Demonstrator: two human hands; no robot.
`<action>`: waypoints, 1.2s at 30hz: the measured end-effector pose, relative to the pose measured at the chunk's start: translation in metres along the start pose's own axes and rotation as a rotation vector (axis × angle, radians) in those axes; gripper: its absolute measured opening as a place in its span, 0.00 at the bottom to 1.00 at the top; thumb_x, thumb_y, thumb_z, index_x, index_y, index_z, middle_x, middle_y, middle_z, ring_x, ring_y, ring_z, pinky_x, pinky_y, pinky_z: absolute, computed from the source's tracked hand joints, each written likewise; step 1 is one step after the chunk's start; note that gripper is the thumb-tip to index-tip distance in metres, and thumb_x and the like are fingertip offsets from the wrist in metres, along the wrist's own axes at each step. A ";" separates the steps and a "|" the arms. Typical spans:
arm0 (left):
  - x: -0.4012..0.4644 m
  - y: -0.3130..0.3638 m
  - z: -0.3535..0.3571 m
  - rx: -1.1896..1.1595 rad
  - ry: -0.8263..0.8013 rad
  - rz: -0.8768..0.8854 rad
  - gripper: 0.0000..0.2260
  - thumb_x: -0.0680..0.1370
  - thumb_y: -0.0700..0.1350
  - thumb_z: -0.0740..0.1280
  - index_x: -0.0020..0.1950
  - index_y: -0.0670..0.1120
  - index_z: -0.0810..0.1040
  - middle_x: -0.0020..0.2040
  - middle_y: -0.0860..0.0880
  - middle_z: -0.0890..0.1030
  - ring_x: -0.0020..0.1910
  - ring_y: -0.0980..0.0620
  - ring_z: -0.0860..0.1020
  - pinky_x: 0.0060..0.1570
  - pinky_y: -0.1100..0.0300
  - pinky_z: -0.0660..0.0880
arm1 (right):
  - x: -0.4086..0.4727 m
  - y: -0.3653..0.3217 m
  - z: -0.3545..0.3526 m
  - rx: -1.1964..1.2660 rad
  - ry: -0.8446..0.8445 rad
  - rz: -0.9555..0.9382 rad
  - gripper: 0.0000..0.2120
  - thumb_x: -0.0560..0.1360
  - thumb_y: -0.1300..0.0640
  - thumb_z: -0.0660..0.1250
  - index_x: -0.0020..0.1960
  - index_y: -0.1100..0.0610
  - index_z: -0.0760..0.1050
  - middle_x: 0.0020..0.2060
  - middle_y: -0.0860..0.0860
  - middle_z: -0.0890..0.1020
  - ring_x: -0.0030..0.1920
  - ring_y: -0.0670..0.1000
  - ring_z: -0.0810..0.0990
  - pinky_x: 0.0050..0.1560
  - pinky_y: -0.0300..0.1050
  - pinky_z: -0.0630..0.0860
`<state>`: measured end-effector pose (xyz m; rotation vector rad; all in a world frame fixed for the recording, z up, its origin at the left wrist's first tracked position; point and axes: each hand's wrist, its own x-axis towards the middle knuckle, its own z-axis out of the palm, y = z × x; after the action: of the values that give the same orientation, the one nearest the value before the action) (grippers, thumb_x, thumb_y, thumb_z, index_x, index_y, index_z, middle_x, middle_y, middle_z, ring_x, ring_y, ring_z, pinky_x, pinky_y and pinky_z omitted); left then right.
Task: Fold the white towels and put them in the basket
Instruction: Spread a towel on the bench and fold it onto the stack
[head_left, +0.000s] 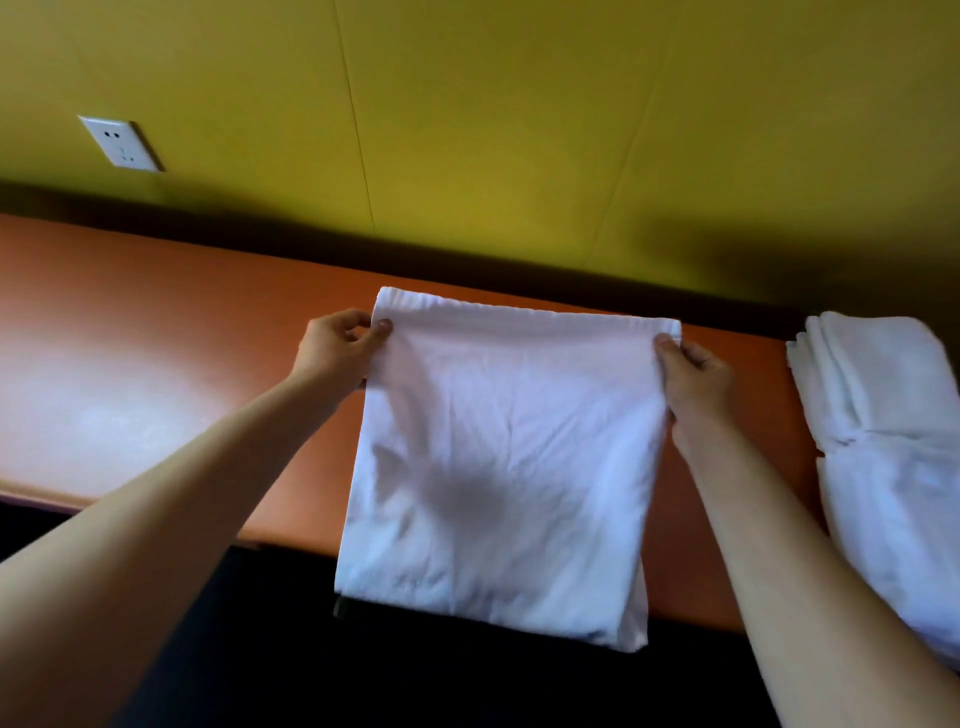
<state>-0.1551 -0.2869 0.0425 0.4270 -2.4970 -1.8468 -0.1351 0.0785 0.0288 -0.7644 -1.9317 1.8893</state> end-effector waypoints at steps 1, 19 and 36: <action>0.010 -0.005 0.003 0.028 0.012 -0.019 0.07 0.77 0.50 0.72 0.42 0.48 0.82 0.41 0.44 0.84 0.39 0.45 0.84 0.42 0.41 0.84 | 0.006 0.002 0.005 -0.030 0.001 -0.007 0.05 0.77 0.56 0.71 0.45 0.57 0.82 0.35 0.48 0.79 0.38 0.46 0.75 0.39 0.42 0.71; -0.117 -0.098 0.019 0.834 -0.164 0.230 0.23 0.73 0.43 0.72 0.69 0.47 0.75 0.66 0.42 0.73 0.59 0.35 0.74 0.60 0.46 0.70 | -0.093 0.083 -0.040 -0.602 -0.025 0.069 0.14 0.71 0.56 0.71 0.56 0.52 0.76 0.48 0.53 0.81 0.51 0.58 0.80 0.51 0.48 0.75; -0.225 -0.109 0.015 0.272 0.207 -0.328 0.27 0.74 0.47 0.74 0.68 0.41 0.65 0.62 0.38 0.77 0.61 0.35 0.77 0.58 0.46 0.73 | -0.223 0.101 -0.094 -0.495 0.132 0.427 0.26 0.73 0.51 0.71 0.62 0.65 0.67 0.54 0.58 0.76 0.53 0.61 0.78 0.53 0.49 0.72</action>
<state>0.0823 -0.2522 -0.0294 1.0327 -2.6607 -1.4462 0.1125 0.0221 -0.0364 -1.5081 -2.3142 1.5102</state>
